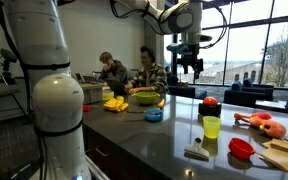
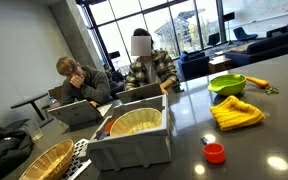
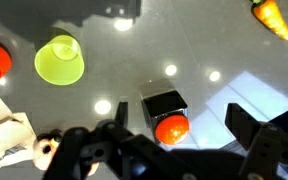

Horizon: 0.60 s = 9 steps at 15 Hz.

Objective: Move the toy to the front.

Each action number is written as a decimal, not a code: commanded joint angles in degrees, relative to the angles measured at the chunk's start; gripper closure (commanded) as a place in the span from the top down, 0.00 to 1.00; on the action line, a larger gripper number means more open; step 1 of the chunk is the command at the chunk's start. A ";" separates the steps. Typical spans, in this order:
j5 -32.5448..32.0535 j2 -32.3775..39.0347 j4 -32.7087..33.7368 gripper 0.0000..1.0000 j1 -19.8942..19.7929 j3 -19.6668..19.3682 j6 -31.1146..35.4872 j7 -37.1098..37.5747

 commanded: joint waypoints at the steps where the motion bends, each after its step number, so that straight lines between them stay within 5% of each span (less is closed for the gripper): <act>1: 0.00 0.03 0.12 1.00 -0.03 0.03 -0.02 0.01; 9: -2.08 10.40 9.40 1.00 -0.69 -0.18 22.76 10.74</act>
